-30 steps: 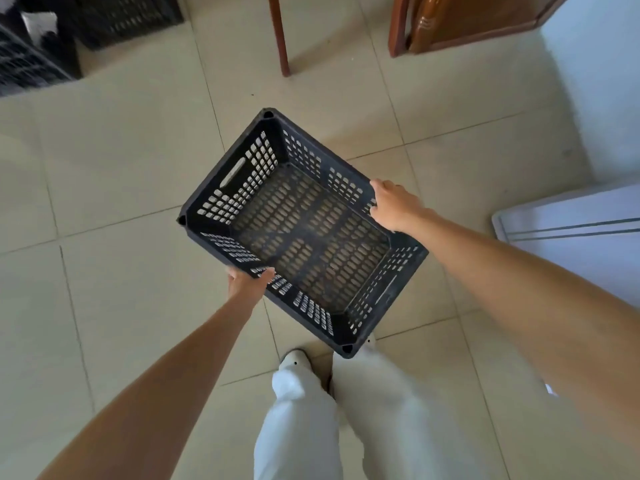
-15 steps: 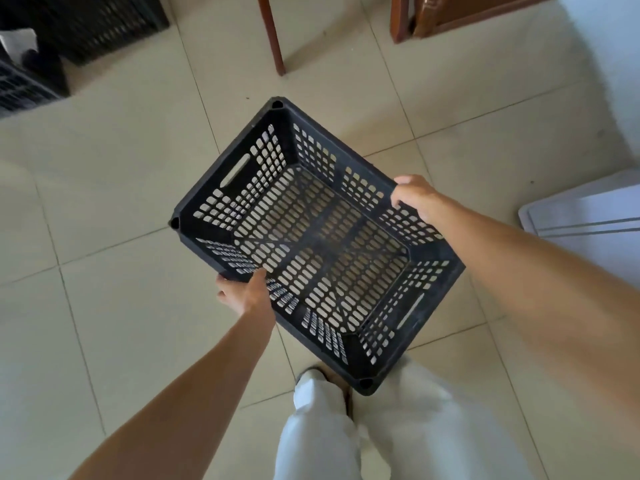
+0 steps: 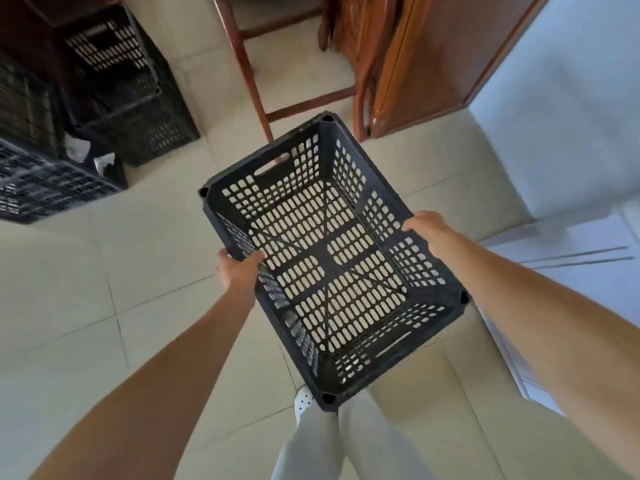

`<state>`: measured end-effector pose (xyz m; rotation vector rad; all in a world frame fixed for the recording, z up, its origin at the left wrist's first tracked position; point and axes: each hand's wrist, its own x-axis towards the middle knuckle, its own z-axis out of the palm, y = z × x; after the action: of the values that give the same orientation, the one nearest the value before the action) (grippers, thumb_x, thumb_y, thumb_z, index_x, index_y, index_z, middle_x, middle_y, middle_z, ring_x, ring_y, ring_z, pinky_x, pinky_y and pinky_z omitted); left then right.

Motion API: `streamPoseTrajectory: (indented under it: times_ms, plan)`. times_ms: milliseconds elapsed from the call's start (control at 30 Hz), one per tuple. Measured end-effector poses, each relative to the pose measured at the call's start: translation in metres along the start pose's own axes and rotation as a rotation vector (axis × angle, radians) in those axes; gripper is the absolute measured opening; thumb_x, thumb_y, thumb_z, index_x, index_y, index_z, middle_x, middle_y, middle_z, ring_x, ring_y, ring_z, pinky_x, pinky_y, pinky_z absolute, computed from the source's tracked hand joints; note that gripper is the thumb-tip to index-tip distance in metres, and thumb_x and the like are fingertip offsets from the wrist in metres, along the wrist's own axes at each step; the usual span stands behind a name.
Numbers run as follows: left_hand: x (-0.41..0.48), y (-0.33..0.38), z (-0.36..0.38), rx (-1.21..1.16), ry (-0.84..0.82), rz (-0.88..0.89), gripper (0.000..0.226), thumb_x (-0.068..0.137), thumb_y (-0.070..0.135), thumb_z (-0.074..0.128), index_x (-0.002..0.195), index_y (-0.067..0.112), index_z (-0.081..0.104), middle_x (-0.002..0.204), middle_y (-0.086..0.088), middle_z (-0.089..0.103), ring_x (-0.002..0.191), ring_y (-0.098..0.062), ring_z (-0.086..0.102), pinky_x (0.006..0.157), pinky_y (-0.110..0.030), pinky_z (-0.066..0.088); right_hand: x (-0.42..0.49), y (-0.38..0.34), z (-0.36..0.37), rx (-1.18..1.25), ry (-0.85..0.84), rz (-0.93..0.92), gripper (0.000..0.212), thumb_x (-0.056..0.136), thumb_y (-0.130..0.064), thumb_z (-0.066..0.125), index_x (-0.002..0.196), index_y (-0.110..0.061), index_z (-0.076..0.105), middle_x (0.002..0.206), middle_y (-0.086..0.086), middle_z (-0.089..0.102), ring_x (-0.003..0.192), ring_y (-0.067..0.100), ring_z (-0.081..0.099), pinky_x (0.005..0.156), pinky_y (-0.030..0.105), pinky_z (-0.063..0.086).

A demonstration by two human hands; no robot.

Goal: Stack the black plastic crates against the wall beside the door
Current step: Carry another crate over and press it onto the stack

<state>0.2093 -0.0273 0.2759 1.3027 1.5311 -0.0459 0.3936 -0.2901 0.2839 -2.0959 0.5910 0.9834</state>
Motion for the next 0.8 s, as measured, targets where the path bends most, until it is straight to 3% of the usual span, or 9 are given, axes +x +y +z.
streamPoseTrajectory:
  times_ms: [200,400,500,600,733,800]
  plan:
    - [-0.049,0.112,-0.015,0.152,-0.193,0.138,0.063,0.085,0.026,0.076,0.135,0.017,0.038,0.131,-0.013,0.055,0.115,-0.032,0.059,0.099,-0.054,0.05,-0.083,-0.024,-0.057,0.14,0.04,0.141,0.039,0.086,-0.011,0.063,0.124,-0.002,0.055,0.123,0.019,0.059,0.112,0.033,0.059,0.098,0.043,0.049]
    - [-0.062,0.189,-0.016,0.285,-0.317,0.251,0.061,0.086,0.031,0.073,0.133,0.008,0.042,0.129,-0.015,0.057,0.115,-0.032,0.06,0.098,-0.052,0.051,-0.12,-0.03,-0.064,0.328,0.131,0.214,0.031,0.089,-0.015,0.059,0.117,-0.002,0.059,0.123,0.019,0.06,0.108,0.029,0.059,0.098,0.037,0.048]
    - [-0.054,0.226,-0.01,0.347,-0.418,0.285,0.059,0.086,0.03,0.073,0.131,0.005,0.046,0.128,-0.015,0.061,0.114,-0.033,0.062,0.098,-0.053,0.051,-0.131,-0.038,-0.054,0.4,0.168,0.234,0.011,0.093,-0.017,0.054,0.096,-0.007,0.058,0.112,0.014,0.058,0.088,0.024,0.057,0.095,0.039,0.045]
    - [-0.051,0.256,-0.001,0.442,-0.506,0.32,0.067,0.084,0.026,0.075,0.138,0.005,0.042,0.136,-0.016,0.056,0.121,-0.035,0.059,0.102,-0.055,0.048,-0.153,-0.041,-0.042,0.536,0.252,0.294,0.011,0.093,-0.016,0.055,0.094,-0.004,0.057,0.096,0.016,0.06,0.087,0.029,0.059,0.085,0.038,0.047]
    - [-0.066,0.284,0.023,0.542,-0.589,0.383,0.07,0.084,0.023,0.076,0.14,0.004,0.039,0.14,-0.018,0.05,0.124,-0.038,0.055,0.104,-0.056,0.047,-0.184,-0.028,-0.031,0.707,0.307,0.308,0.009,0.093,-0.012,0.056,0.096,-0.004,0.056,0.105,0.017,0.059,0.099,0.032,0.059,0.102,0.044,0.044]
    - [-0.081,0.289,0.034,0.657,-0.63,0.429,0.068,0.085,0.027,0.075,0.14,0.006,0.042,0.139,-0.017,0.051,0.125,-0.039,0.054,0.105,-0.055,0.045,-0.203,-0.014,-0.027,0.847,0.334,0.358,0.007,0.093,-0.009,0.053,0.096,-0.004,0.057,0.098,0.017,0.059,0.089,0.03,0.058,0.098,0.044,0.046]
